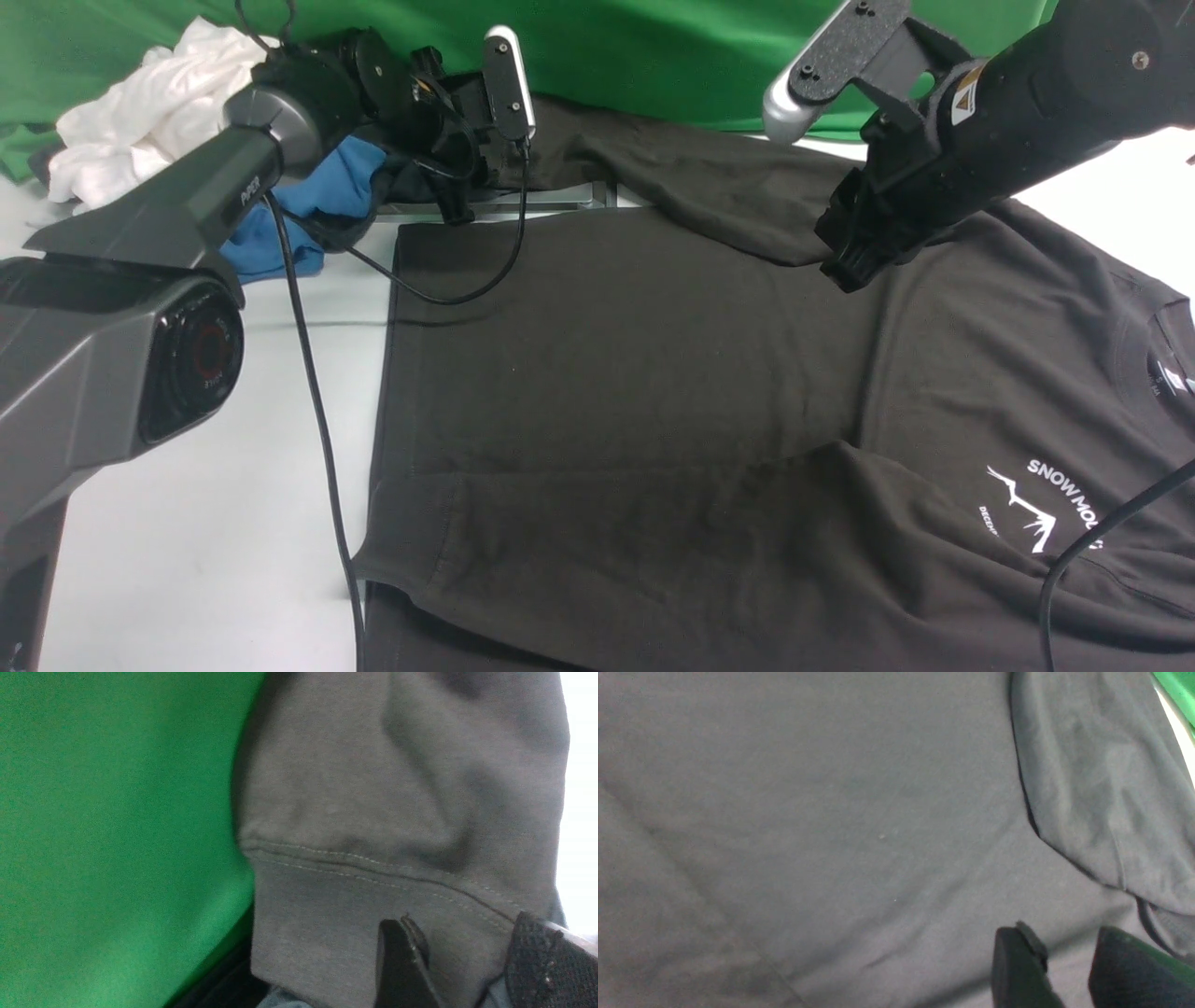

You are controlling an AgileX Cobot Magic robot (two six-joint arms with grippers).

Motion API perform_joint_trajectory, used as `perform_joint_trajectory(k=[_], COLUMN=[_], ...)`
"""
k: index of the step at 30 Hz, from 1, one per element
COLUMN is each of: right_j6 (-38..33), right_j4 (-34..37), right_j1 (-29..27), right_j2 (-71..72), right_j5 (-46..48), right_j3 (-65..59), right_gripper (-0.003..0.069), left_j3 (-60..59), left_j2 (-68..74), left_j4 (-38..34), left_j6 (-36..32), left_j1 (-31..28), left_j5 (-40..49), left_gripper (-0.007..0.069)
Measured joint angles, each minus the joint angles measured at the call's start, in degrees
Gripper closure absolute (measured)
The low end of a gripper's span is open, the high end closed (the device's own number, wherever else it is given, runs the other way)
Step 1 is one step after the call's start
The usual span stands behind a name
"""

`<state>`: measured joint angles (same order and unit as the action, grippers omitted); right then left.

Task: Fold a long-sleeved shirt on a white desktop.
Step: 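Grab the top left corner of the dark shirt with the left gripper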

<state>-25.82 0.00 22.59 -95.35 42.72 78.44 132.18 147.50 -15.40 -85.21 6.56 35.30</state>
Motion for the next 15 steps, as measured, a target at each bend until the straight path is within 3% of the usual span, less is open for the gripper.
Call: perform_joint_trajectory(k=[15], right_j6=[-0.3], right_j4=[0.0], right_j1=[0.0], right_j2=[-1.3], right_j5=[-0.3], right_j3=[0.0], right_gripper=[0.0406], left_j3=[0.1], left_j2=[1.2], left_j4=[-0.1], left_j6=[1.6], left_j1=[0.0], left_j5=[0.3], left_gripper=[0.0556])
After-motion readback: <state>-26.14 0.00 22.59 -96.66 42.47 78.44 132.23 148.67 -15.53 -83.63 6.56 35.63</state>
